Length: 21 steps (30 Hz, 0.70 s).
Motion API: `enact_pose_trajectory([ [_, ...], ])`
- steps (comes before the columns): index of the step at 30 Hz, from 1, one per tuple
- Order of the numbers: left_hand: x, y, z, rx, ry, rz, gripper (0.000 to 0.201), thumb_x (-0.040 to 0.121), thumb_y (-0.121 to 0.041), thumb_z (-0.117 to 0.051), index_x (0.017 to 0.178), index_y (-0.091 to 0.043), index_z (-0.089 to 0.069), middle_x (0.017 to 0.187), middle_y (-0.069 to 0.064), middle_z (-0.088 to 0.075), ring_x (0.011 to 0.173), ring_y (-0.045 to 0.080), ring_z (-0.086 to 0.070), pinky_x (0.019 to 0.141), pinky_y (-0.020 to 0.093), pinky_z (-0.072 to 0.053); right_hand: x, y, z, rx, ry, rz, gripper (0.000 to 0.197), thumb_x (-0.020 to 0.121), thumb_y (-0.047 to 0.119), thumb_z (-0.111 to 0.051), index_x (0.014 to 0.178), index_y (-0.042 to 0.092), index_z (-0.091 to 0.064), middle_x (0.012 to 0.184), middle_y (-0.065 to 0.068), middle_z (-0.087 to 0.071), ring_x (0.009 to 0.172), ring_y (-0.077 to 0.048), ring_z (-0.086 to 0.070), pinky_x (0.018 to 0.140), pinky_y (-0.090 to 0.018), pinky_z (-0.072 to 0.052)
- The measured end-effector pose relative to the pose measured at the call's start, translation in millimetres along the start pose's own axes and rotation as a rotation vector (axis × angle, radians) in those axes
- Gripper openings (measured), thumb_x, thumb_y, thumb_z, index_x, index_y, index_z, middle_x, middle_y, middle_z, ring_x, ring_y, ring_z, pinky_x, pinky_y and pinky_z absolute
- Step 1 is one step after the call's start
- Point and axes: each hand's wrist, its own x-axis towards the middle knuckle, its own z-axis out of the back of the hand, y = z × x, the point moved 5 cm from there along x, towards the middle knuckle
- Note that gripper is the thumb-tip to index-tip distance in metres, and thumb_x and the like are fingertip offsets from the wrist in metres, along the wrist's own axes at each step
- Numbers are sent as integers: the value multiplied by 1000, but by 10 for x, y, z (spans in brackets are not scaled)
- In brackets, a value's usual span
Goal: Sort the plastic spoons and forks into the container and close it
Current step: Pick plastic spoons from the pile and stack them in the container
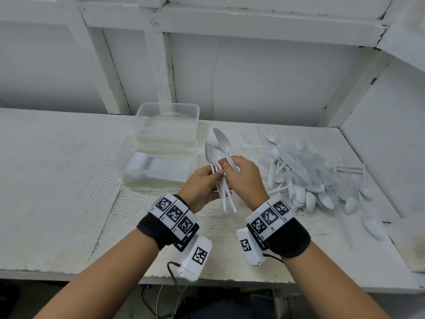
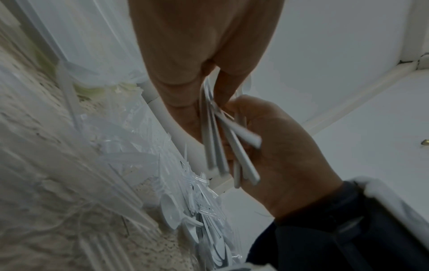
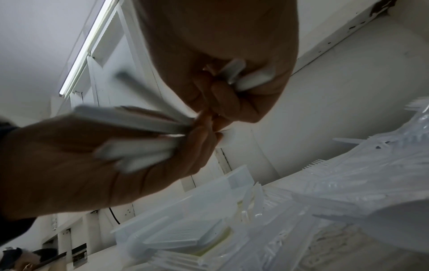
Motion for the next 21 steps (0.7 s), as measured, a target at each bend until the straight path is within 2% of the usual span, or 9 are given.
enact_pose_trajectory([
  [2, 7, -5, 10, -25, 4, -5, 19, 100, -11, -39, 110, 2, -50, 77, 12, -54, 57, 14, -62, 61, 28, -57, 21, -14, 19, 3, 15, 4, 20, 93, 14, -49, 101, 13, -67, 96, -3, -66, 74, -2, -60, 69, -5, -47],
  [3, 7, -10, 11, -35, 6, -8, 17, 100, -10, -39, 107, 1, -50, 75, 11, -52, 56, 14, -61, 60, 27, -57, 35, -16, 26, 0, 20, 8, 19, 93, 15, -50, 99, 13, -68, 93, -2, -66, 71, 2, -57, 63, 0, -42],
  [5, 2, -17, 7, -32, 5, -13, 14, 100, -10, -39, 99, -1, -50, 73, 9, -50, 54, 14, -59, 58, 27, -56, 53, -9, 40, 23, 14, 19, 14, 92, 17, -53, 95, 14, -66, 86, -1, -66, 68, 3, -56, 61, -3, -40],
  [7, -1, -21, 5, -9, -4, -14, 13, 100, -10, -38, 96, -4, -50, 72, 7, -50, 53, 13, -56, 55, 25, -54, 72, -5, 67, 60, -44, 22, 8, 90, 21, -56, 97, 17, -59, 81, 2, -62, 70, 0, -55, 64, -14, -42],
  [8, -2, -20, 2, 2, -6, -12, 12, 100, -10, -38, 98, -5, -50, 72, 6, -50, 53, 13, -55, 54, 24, -53, 91, -18, 90, 69, -85, 14, 13, 90, 24, -57, 100, 18, -54, 79, 4, -58, 71, -2, -54, 64, -19, -41],
  [10, -7, -19, -8, 34, 4, -10, 12, 100, -11, -39, 99, -8, -50, 72, 5, -51, 55, 13, -54, 54, 23, -52, 134, -44, 127, 77, -125, -19, 24, 89, 31, -59, 107, 19, -47, 78, 5, -52, 71, -6, -52, 63, -20, -41],
  [14, -23, -11, -23, 81, 40, 12, 15, 99, -11, -37, 94, -11, -51, 70, 3, -51, 54, 14, -50, 52, 24, -46, 233, -55, 79, 10, -12, 2, 18, 92, 28, -55, 91, 10, -56, 72, 1, -52, 65, -12, -48, 61, -26, -38],
  [18, -12, -37, -30, 92, 104, 64, 22, 97, -12, -31, 90, -11, -51, 64, 2, -43, 48, 12, -42, 50, 23, -37, 278, -6, 49, -4, 92, 30, 17, 94, 25, -51, 85, 11, -54, 66, 5, -48, 58, -8, -44, 54, -22, -33],
  [21, -16, -49, -50, 100, 203, 140, 28, 95, -17, -25, 86, -11, -51, 56, 0, -38, 44, 11, -39, 48, 22, -36, 271, 49, 69, 32, 153, 44, 18, 95, 25, -51, 78, 19, -51, 63, 8, -46, 47, 1, -43, 49, -15, -31],
])
